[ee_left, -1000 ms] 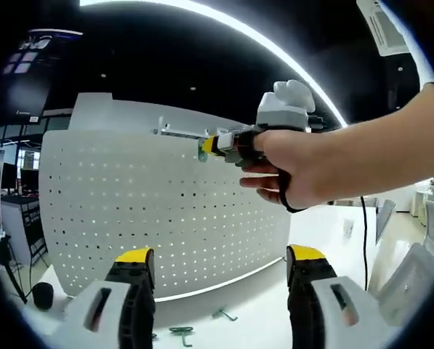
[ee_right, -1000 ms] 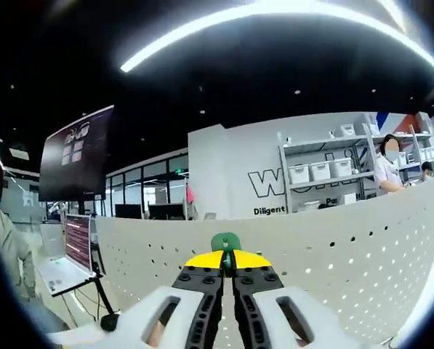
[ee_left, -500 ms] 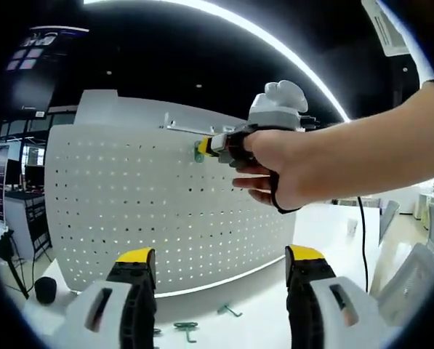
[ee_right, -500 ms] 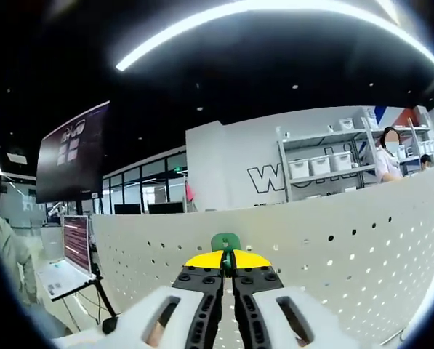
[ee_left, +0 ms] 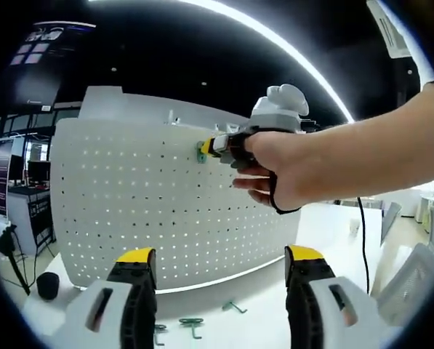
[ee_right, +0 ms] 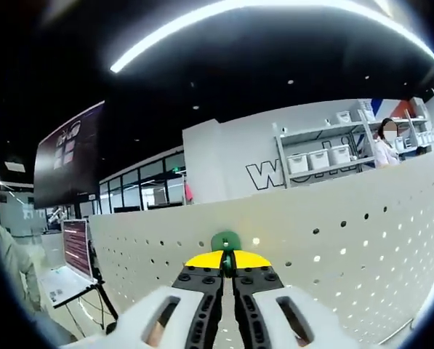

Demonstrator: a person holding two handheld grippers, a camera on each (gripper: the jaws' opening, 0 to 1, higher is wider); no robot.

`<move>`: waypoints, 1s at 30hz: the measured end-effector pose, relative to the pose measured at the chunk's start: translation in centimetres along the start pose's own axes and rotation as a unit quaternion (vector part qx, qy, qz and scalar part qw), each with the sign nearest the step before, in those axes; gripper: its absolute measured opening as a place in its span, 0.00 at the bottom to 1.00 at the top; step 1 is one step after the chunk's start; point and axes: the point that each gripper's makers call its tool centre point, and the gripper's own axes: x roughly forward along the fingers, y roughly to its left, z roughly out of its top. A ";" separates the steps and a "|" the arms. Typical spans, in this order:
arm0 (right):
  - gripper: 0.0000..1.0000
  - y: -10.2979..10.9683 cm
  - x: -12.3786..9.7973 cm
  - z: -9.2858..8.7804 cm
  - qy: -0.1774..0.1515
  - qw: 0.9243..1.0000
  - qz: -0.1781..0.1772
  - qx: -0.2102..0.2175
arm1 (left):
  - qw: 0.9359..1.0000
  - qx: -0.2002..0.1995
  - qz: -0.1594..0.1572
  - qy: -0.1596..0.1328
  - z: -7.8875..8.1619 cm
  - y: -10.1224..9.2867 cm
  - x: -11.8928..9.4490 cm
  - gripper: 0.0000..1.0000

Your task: Insert the hook assembly into the mounting plate slot until the hook locks in place.

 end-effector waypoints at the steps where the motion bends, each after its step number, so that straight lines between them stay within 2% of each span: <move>1: 0.01 -0.2 0.0 -0.1 0.003 1.000 -0.006 -0.004 | 1.000 -0.001 0.000 0.000 0.0 0.0 0.0 0.74; 9: 0.01 0.0 0.3 -0.1 0.003 0.999 -0.041 -0.014 | 1.000 -0.001 -0.003 0.000 0.1 0.0 -0.3 0.73; 16: 0.02 -0.1 0.5 -0.2 0.000 0.997 -0.075 0.005 | 1.000 -0.011 -0.006 0.002 -0.1 0.0 -0.3 0.72; 25: 0.04 0.0 0.5 -0.4 0.014 0.997 -0.075 0.002 | 1.000 -0.029 -0.006 -0.007 0.3 0.5 -0.6 0.72; 30: 0.06 0.2 0.4 -0.4 0.016 0.998 -0.058 0.003 | 1.000 -0.026 -0.006 -0.009 0.3 0.5 -0.6 0.72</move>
